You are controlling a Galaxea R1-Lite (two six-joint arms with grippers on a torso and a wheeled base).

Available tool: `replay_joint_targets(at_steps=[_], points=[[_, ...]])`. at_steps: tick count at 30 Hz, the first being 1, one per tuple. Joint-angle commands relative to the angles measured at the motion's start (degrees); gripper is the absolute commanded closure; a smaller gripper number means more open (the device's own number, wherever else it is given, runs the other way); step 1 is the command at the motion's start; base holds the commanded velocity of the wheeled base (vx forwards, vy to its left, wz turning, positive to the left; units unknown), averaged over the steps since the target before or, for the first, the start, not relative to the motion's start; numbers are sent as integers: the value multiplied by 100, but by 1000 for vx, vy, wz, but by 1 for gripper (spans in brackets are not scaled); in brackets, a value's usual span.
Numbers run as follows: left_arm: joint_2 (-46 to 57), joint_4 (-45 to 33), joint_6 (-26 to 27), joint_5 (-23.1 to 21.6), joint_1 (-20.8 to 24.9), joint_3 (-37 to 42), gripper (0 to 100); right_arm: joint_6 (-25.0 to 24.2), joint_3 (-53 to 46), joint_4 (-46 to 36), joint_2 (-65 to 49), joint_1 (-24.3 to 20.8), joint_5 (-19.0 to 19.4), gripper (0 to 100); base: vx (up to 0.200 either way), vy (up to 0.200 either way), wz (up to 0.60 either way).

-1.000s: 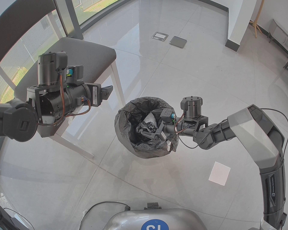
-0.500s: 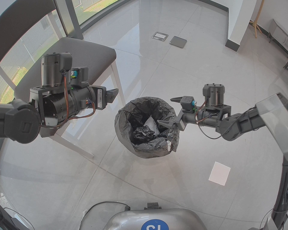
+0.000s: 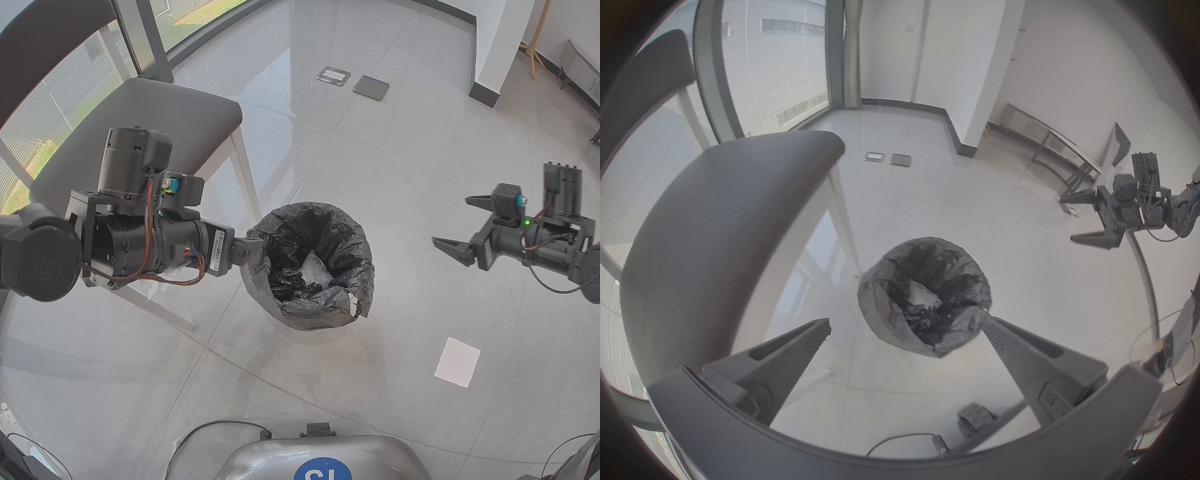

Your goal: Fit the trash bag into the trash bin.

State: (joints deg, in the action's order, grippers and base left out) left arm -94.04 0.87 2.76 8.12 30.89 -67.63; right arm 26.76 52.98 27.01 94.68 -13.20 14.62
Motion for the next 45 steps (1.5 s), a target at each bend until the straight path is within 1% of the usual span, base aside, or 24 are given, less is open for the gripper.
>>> replay_joint_targets(at_steps=[1, 2, 3, 4, 6, 7, 9, 13, 16, 17, 18, 21, 24, 25, 26, 28, 31, 32, 34, 37, 39, 42, 44, 45], points=[[105, -385, -29, -381, 31, -101, 0, -883, -719, -557, -1549, 186, -170, 0, 0, 0, 0], [114, -385, -29, -355, 13, -66, 0, -1023, -798, -698, -1708, 178, -187, 0, 0, 0, 0], [114, -385, -29, -355, 13, -66, 0, -1023, -798, -698, -1708, 178, -187, 0, 0, 0, 0], [210, -403, 50, -276, -57, -4, 0, -1059, -939, -988, -2068, 204, -398, 0, 0, 0, 0], [457, -421, 146, -47, -206, 40, 0, -1059, -1053, -1260, -2428, 239, -802, 0, 0, 0, 0], [641, -447, 287, 155, -356, 75, 0, -1050, -1123, -1480, -2710, 257, -1057, 0, 0, 0, 0], [949, -438, 507, 331, -575, 180, 0, -1015, -1176, -1884, -3167, 257, -1312, 0, 0, 0, 0], [1626, -447, 586, 471, -813, 224, 0, -971, -1185, -2684, -4054, 371, -1664, 0, 0, 0, 0], [2179, -535, 639, 937, -865, 145, 0, -962, -1185, -2983, -4670, 529, -1927, 0, 0, 0, 0], [2434, -684, 647, 1210, -892, 75, 0, -971, -1194, -3071, -4977, 617, -2007, 0, 0, 0, 0], [2619, -842, 647, 1368, -892, 40, 0, -980, -1202, -3141, -5179, 670, -2033, 0, 0, 0, 0], [3322, -1519, 630, 1640, -901, -57, 0, -1015, -1202, -3554, -5935, 916, -2051, 0, 0, 0, 0], [4086, -2337, 621, 1798, -1024, -66, 0, -1023, -1194, -4292, -6726, 1285, -2042, 0, 0, 0, 0], [4086, -2337, 621, 1798, -1024, -66, 0, -1023, -1194, -4292, -6726, 1285, -2042, 0, 0, 0, 0], [4579, -2820, 621, 1878, -1243, -75, 0, -1076, -1202, -4740, -7289, 1382, -1945, 0, 0, 0, 0], [4992, -3198, 630, 1878, -1472, -101, 0, -1278, -1246, -4969, -7755, 1329, -1831, 0, 0, 0, 0], [5589, -3822, 612, 1878, -1674, -75, 0, -1586, -1440, -5101, -8387, 1188, -1488, 0, 0, 0, 0], [5695, -3936, 603, 1878, -1683, -66, 0, -1612, -1475, -5118, -8475, 1162, -1453, 0, 0, 0, 0], [6266, -4516, 595, 1869, -1718, -13, 0, -1718, -1686, -5321, -8967, 934, -1418, 0, 0, 0, 0], [6864, -4921, 612, 1869, -1841, 110, 0, -1771, -1879, -5637, -9468, 696, -1453, 0, 0, 0, 0], [7277, -5114, 621, 1869, -2026, 198, 0, -1823, -2028, -5795, -9468, 758, -1462, 0, 0, 0, 0], [7734, -5536, 647, 1878, -2184, 172, 0, -1999, -2222, -5769, -9468, 837, -1444, 0, 0, 0, 0], [8042, -6002, 647, 1878, -2342, 75, 0, -2201, -2231, -5734, -9468, 837, -1347, 0, 0, 0, 0], [8094, -6054, 647, 1878, -2368, 57, 0, -2219, -2231, -5734, -9468, 828, -1321, 0, 0, 0, 0]])
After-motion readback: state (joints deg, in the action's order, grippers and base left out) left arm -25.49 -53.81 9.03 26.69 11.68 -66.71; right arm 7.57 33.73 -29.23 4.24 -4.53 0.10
